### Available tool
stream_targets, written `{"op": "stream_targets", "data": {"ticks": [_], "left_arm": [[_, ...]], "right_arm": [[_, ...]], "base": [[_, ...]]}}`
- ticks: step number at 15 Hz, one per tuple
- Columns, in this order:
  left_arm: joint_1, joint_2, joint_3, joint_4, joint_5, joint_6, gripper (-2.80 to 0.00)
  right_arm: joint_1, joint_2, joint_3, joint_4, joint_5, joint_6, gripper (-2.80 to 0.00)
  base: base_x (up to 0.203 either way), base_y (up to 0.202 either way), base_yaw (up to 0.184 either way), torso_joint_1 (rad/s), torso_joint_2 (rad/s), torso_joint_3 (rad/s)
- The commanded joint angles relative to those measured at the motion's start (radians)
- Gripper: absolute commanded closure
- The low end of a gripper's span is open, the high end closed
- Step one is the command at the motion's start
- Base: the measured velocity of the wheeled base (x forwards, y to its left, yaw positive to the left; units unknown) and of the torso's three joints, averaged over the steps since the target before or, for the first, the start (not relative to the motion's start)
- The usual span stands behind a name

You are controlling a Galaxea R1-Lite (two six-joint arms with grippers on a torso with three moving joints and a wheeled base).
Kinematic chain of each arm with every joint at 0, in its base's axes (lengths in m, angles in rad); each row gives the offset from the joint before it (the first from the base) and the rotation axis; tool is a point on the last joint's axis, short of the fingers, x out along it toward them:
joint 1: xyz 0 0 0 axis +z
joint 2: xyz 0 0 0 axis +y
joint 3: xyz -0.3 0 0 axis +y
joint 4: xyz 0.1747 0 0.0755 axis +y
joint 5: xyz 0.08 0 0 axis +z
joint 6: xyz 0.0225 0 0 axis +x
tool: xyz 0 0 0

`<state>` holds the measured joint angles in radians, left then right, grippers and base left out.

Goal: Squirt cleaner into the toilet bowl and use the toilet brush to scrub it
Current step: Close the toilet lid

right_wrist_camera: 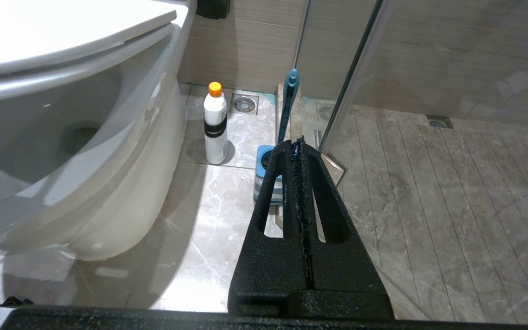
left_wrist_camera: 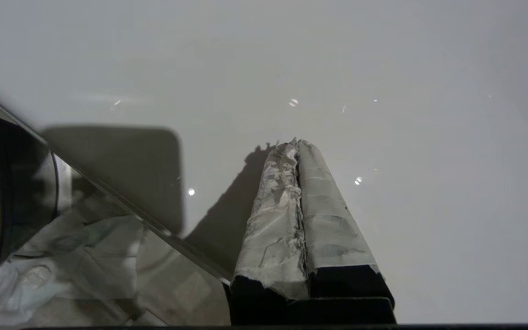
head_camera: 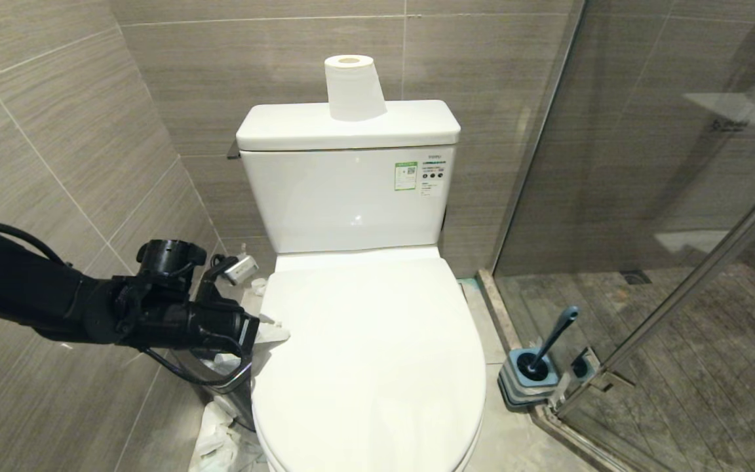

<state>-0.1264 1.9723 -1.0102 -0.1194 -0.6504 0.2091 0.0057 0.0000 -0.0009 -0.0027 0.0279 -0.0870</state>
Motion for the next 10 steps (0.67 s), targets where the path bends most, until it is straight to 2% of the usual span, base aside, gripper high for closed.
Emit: {"op": "stream_targets", "data": {"ticks": [1,4,10], "left_arm": [[0.005,0.044,0.019,-0.075,0.002,0.001,0.00],[0.029,0.079,0.033,-0.162,0.035,0.000,0.00],[0.049,0.136,0.108,-0.337,0.037,-0.001,0.00]], "right_arm": [[0.000,0.002,0.001,0.000,0.001,0.000,0.00],[0.000,0.002,0.001,0.000,0.001,-0.001,0.00],[0.000,0.002,0.001,0.000,0.001,0.000,0.00]], "base": [[0.000,0.000,0.000,0.000,0.00,0.000],[0.000,0.000,0.000,0.000,0.00,0.000],[0.000,0.000,0.000,0.000,0.00,0.000]]}}
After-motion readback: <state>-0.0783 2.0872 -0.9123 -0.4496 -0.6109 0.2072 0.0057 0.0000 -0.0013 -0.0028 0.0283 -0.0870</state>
